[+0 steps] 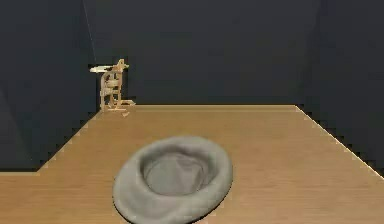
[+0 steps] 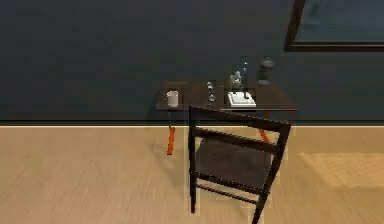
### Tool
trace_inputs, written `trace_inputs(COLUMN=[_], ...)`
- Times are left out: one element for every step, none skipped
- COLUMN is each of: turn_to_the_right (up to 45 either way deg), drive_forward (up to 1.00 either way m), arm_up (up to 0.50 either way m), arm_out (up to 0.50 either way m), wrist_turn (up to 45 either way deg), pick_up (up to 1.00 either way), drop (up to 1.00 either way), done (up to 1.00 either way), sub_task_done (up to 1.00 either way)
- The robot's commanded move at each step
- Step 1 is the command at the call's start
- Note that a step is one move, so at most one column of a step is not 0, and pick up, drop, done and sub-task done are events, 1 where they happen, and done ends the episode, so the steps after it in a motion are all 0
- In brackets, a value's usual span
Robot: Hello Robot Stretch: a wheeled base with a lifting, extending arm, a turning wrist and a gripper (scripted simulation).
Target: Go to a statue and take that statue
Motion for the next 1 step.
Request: trace_inputs(turn_to_the_right=[45.0], drive_forward=[0.0], arm_up=[0.0], arm_out=[0.0], wrist_turn=[0.0], pick_up=[0.0], drop=[0.0], done=[0.0], sub_task_done=[0.0])
